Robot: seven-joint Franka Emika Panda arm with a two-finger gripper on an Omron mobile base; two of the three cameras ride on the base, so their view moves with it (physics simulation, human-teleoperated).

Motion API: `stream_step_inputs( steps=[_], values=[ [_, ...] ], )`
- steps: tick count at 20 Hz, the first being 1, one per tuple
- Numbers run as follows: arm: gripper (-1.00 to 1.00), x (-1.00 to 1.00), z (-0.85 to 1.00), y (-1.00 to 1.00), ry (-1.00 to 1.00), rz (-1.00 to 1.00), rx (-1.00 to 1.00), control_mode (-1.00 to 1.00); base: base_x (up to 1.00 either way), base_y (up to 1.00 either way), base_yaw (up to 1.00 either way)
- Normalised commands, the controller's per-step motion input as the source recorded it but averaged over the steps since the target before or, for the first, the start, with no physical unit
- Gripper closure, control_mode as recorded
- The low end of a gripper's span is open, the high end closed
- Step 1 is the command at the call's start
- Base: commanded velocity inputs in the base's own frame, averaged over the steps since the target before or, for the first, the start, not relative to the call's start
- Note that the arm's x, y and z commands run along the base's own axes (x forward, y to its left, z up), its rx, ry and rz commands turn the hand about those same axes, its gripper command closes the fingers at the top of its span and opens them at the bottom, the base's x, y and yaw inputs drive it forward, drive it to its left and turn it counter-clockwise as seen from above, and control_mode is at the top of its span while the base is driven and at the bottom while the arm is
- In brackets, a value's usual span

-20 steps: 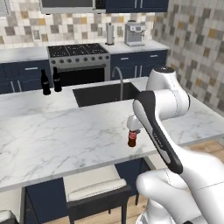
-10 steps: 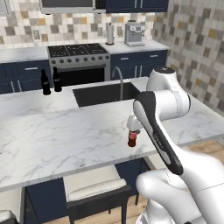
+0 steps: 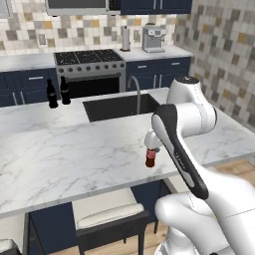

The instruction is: Place the large bottle from the dining counter next to the other large bottle outside the sink, and place the small bottle from the dining counter next to the other small bottle inside the sink.

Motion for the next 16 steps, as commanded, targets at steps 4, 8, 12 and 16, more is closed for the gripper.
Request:
stream_step_inputs(
  steps=[4, 8, 12, 16],
  values=[
    [-1.00, 0.00, 0.00, 0.00, 0.00, 0.00, 0.00, 1.00, 0.09, 0.00, 0.00],
    [-1.00, 0.13, 0.00, 0.00, 0.00, 0.00, 0.00, -1.00, 0.07, 0.00, 0.00],
    [-1.00, 0.56, 0.00, 0.02, 0.00, 0.00, 0.00, -1.00, 0.00, 0.00, 0.00],
    [-1.00, 0.40, 0.00, 0.01, 0.02, 0.00, 0.00, -1.00, 0.00, 0.00, 0.00]
  ],
)
